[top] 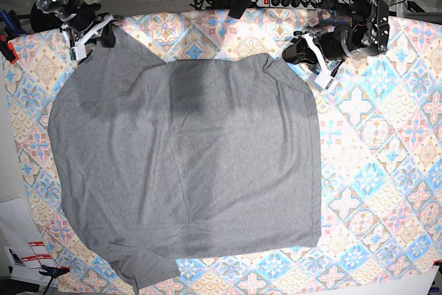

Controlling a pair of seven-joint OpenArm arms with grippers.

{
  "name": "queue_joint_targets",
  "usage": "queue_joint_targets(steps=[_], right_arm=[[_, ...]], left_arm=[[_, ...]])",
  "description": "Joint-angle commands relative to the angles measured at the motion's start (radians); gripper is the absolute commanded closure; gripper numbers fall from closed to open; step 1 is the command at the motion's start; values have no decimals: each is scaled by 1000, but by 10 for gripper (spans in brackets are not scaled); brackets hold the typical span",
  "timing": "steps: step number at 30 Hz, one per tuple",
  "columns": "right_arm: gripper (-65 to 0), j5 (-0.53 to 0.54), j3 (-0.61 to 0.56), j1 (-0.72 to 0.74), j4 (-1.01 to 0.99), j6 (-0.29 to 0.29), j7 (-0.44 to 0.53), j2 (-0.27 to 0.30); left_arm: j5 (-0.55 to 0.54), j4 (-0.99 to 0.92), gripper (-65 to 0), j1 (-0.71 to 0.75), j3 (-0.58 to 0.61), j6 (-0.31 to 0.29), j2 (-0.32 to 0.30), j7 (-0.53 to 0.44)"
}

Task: Fold the T-shirt properly

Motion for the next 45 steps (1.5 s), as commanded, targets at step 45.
queue_joint_targets(steps=[45], right_arm=[[-42, -209, 6, 3, 15, 3, 34, -58]], left_arm=[[-56, 2, -156, -3, -37, 14, 51, 95]])
